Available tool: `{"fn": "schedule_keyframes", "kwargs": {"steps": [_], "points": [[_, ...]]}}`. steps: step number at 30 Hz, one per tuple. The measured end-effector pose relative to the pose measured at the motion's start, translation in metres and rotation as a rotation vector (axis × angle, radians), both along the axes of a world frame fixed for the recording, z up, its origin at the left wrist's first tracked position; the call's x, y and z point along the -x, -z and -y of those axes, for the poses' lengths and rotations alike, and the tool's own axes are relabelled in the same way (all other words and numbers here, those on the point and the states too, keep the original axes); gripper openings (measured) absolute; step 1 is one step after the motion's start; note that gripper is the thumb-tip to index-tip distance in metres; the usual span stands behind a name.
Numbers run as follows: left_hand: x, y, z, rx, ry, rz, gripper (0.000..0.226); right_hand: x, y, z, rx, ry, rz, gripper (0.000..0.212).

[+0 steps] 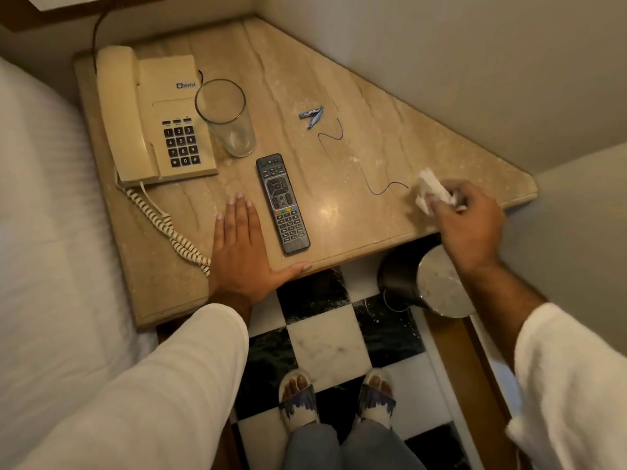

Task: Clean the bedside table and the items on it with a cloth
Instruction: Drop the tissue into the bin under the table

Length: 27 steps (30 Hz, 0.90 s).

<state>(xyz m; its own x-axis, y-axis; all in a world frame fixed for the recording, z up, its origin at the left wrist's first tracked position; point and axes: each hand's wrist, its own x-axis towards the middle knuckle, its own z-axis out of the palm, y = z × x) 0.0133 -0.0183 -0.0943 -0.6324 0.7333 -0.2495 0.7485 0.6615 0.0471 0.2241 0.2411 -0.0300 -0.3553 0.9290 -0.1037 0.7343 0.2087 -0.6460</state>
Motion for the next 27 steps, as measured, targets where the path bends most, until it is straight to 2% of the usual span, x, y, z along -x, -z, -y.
{"fn": "schedule_keyframes", "kwargs": {"steps": [3,10,21,27], "points": [[0.000,0.000,0.001,-0.008,-0.001,0.003,0.151,-0.038,-0.003,0.027,-0.017,0.039,0.032,0.029],[-0.001,0.003,0.001,-0.028,-0.007,-0.003,0.151,-0.100,-0.001,0.069,0.096,0.194,0.085,0.039],[-0.001,0.004,0.001,-0.039,-0.001,-0.001,0.150,-0.135,0.023,0.051,0.075,0.164,0.118,0.041],[-0.001,0.006,0.000,-0.054,-0.003,-0.005,0.149,-0.158,0.048,0.071,0.162,0.127,0.169,0.030]]}}
